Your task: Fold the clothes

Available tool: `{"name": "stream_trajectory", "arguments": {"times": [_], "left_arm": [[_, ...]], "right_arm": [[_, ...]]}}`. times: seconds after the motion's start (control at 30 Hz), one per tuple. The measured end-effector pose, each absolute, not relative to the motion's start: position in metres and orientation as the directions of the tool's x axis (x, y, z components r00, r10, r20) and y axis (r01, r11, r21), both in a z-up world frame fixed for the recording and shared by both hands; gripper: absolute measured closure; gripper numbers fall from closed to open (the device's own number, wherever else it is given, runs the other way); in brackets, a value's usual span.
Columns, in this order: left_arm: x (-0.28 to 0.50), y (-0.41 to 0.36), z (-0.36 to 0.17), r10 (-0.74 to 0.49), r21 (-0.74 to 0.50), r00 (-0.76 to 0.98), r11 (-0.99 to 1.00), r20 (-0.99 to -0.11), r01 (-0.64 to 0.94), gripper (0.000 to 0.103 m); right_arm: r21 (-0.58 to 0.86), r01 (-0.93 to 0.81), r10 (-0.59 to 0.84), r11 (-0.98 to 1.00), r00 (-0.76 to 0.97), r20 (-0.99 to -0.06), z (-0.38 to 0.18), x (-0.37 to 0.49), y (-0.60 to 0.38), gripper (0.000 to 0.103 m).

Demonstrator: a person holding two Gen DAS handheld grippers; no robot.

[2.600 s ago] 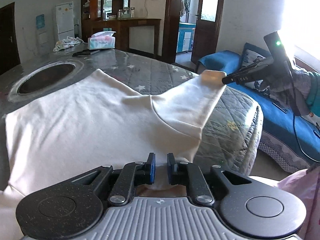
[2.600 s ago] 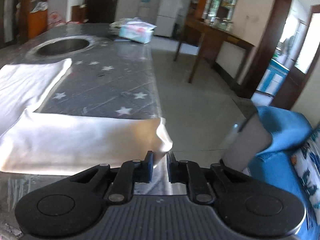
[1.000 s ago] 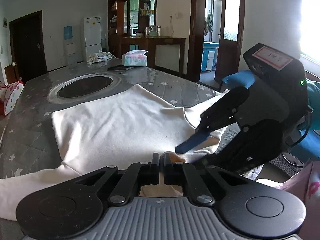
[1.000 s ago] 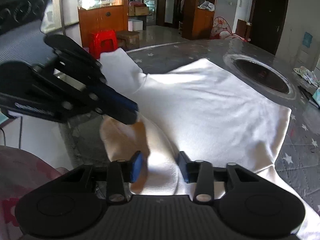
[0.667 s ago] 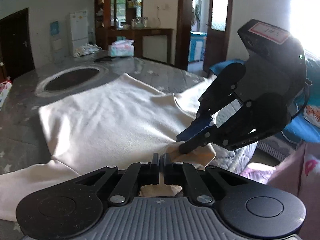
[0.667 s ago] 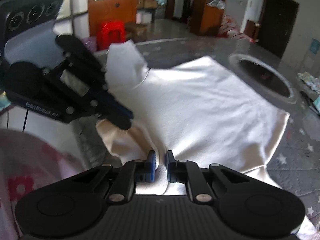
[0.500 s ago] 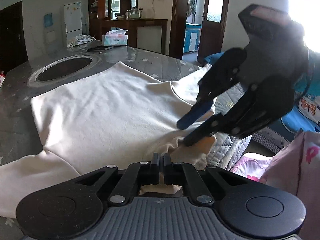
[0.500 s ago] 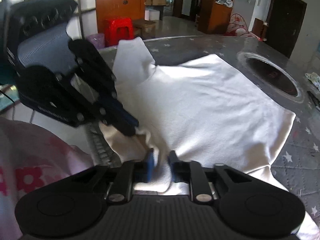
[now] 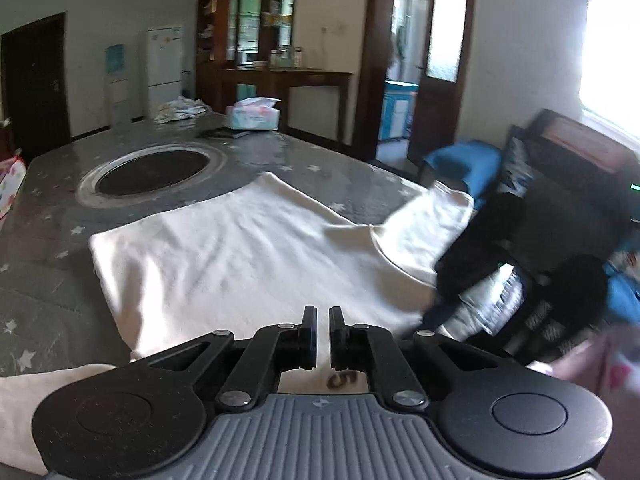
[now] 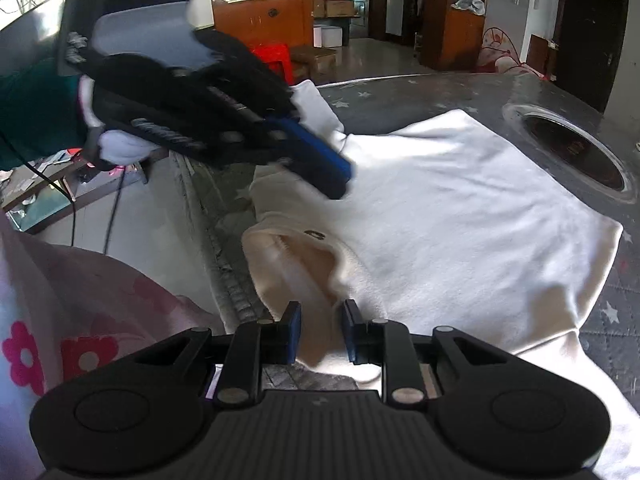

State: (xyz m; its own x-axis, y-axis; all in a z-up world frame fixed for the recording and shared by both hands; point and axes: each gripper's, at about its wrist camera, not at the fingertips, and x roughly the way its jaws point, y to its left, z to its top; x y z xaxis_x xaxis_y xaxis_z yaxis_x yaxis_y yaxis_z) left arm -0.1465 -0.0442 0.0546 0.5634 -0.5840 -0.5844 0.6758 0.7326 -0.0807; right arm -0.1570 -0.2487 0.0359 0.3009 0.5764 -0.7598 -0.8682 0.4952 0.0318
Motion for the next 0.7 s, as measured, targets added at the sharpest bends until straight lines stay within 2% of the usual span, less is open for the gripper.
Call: {"name": "stream_trajectory", "arguments": {"times": [0.23,0.37,0.53,0.63,0.7], "left_arm": [[-0.138,-0.066,0.023,-0.587,-0.117,0.493,0.711,-0.642,0.694,0.096],[-0.146,-0.066,0.02,-0.586,-0.1,0.496,0.704,-0.641,0.703,0.096],[-0.145,-0.068,0.022,-0.581,-0.097,0.499,0.708,-0.642,0.699,0.095],[-0.142,-0.07,0.03,-0.583,-0.089,0.512,0.71,-0.63,0.699,0.095],[-0.139,-0.071,0.036,-0.592,-0.092,0.524,0.712,-0.613,0.696,0.094]], "right_arm": [[0.03,-0.857,0.588,0.515,0.328,-0.739,0.048,-0.16,-0.257,0.081],[0.039,-0.827,0.586,0.561,0.363,-0.724,0.051,-0.154,-0.265,0.081],[0.059,-0.809,0.559,0.585,0.35,-0.752,0.036,-0.153,-0.269,0.081],[0.078,-0.78,0.57,0.621,0.382,-0.727,0.041,-0.157,-0.281,0.079],[0.087,-0.741,0.568,0.666,0.428,-0.703,0.047,-0.159,-0.296,0.072]]}}
